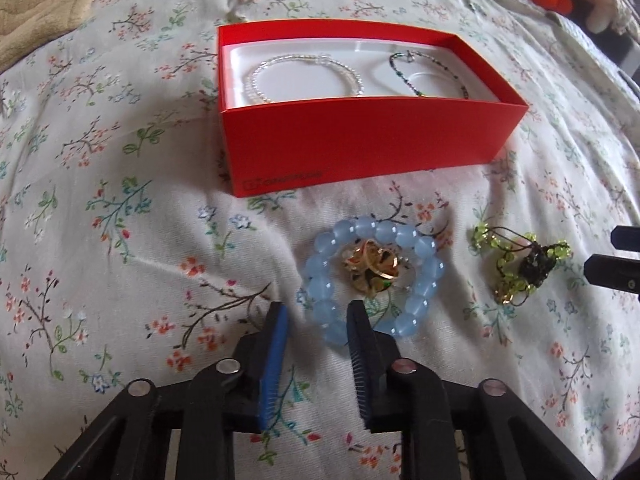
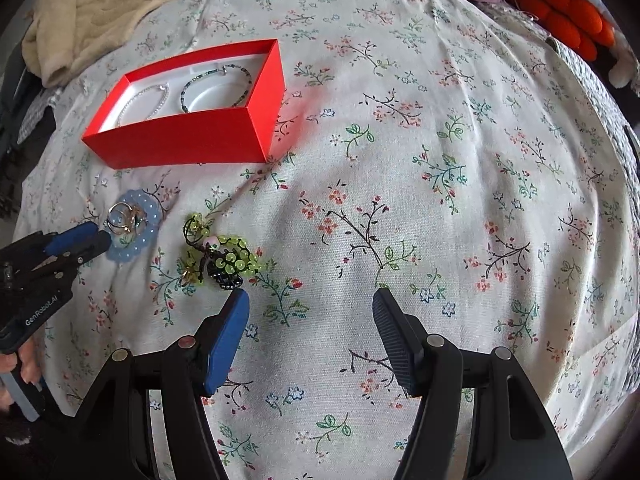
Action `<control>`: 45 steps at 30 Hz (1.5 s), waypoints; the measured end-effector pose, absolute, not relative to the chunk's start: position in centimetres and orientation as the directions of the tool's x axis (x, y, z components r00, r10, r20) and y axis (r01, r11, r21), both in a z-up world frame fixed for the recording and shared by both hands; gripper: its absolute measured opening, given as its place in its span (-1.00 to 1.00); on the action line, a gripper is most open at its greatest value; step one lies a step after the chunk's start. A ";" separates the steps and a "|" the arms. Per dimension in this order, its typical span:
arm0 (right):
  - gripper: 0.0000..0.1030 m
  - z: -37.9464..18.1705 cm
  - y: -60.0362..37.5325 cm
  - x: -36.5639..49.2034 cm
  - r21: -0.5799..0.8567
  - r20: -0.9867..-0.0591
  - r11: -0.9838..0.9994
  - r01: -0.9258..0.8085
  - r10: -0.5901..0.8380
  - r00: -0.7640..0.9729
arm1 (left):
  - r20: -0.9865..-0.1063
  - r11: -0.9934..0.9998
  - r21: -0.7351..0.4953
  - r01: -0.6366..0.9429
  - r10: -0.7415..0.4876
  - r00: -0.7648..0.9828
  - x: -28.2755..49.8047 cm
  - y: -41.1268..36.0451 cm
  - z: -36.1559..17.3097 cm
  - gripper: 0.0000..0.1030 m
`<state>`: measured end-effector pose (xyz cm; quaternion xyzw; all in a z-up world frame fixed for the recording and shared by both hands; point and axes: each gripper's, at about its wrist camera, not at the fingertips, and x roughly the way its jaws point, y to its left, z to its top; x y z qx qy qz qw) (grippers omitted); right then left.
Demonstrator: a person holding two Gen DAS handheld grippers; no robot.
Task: Organize jewelry
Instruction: 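Move both tools back toward the blue bracelet and green bracelet, then grasp the light-blue bead bracelet with the left tool while the right tool grasps the lime-green bracelet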
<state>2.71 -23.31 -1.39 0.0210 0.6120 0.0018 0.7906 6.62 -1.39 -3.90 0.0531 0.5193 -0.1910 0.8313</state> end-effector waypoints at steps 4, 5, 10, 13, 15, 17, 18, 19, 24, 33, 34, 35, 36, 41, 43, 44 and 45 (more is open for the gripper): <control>0.30 -1.4 -23.4 2.8 0.037 -0.968 0.999 0.027 0.029 0.251 | -0.899 0.921 -0.082 0.380 -0.233 0.371 7.1 -2.3 -4.6 -0.60; 0.30 -1.4 -23.4 2.8 0.038 -0.968 0.999 0.028 0.029 0.251 | -0.907 0.924 -0.065 0.378 -0.213 0.364 7.2 -2.5 -4.9 -0.61; 0.30 -1.4 -23.6 2.9 0.041 -0.968 0.998 0.036 0.031 0.249 | -0.916 0.920 -0.008 0.392 -0.164 0.366 7.3 -3.3 -5.3 -0.61; 0.30 -1.4 -23.8 3.1 0.043 -0.968 0.998 0.046 0.030 0.248 | -0.915 0.921 0.009 0.389 -0.149 0.375 7.2 -3.5 -5.3 -0.70; 0.30 -1.4 -23.9 3.1 0.044 -0.968 0.998 0.052 0.030 0.248 | -0.914 0.922 0.017 0.387 -0.142 0.379 7.0 -3.5 -5.2 -0.83; 0.30 -1.2 -24.0 3.2 0.049 -0.968 0.997 0.058 0.033 0.251 | -0.914 0.925 0.009 0.380 -0.147 0.379 6.7 -3.3 -5.0 -0.83; 0.30 -1.1 -24.0 3.2 0.052 -0.967 0.997 0.061 0.035 0.252 | -0.913 0.927 0.001 0.375 -0.152 0.378 6.5 -3.2 -4.8 -0.83; 0.30 -1.1 -24.1 3.2 0.056 -0.967 0.996 0.065 0.038 0.254 | -0.912 0.929 -0.007 0.370 -0.158 0.379 6.3 -2.9 -4.6 -0.83; 0.30 -0.8 -23.9 3.4 0.079 -0.964 0.994 0.073 0.058 0.259 | -0.892 0.935 -0.054 0.350 -0.203 0.404 5.7 -1.6 -2.8 -0.83; 0.30 -0.1 -22.1 4.5 0.118 -0.956 0.992 0.052 0.099 0.275 | -0.843 0.939 -0.130 0.318 -0.273 0.463 5.0 0.8 0.7 -0.83; 0.30 -0.1 -21.8 4.5 0.119 -0.956 0.992 0.045 0.102 0.277 | -0.840 0.938 -0.133 0.319 -0.277 0.466 4.8 1.0 0.8 -0.83; 0.30 -0.1 -21.4 4.6 0.121 -0.955 0.992 0.037 0.106 0.277 | -0.838 0.938 -0.134 0.318 -0.279 0.470 4.8 1.1 1.0 -0.83; 0.30 -0.1 -21.1 4.7 0.122 -0.955 0.992 0.031 0.109 0.277 | -0.836 0.939 -0.137 0.316 -0.281 0.472 4.8 1.2 1.1 -0.83; 0.27 -0.7 -19.8 5.3 0.128 -0.959 0.992 0.011 0.121 0.257 | -0.829 0.942 -0.156 0.298 -0.289 0.479 5.0 1.9 1.5 -0.83; 0.16 -0.9 -19.3 5.6 0.125 -0.960 0.992 0.002 0.121 0.253 | -0.827 0.942 -0.162 0.294 -0.292 0.481 5.0 2.0 1.6 -0.83; 0.07 -1.1 -19.1 5.8 0.124 -0.961 0.992 -0.006 0.121 0.250 | -0.827 0.942 -0.164 0.293 -0.293 0.480 5.0 2.1 1.7 -0.83; -0.02 -1.2 -18.9 5.9 0.123 -0.961 0.992 -0.011 0.122 0.246 | -0.827 0.942 -0.164 0.291 -0.292 0.480 5.0 2.2 1.6 -0.83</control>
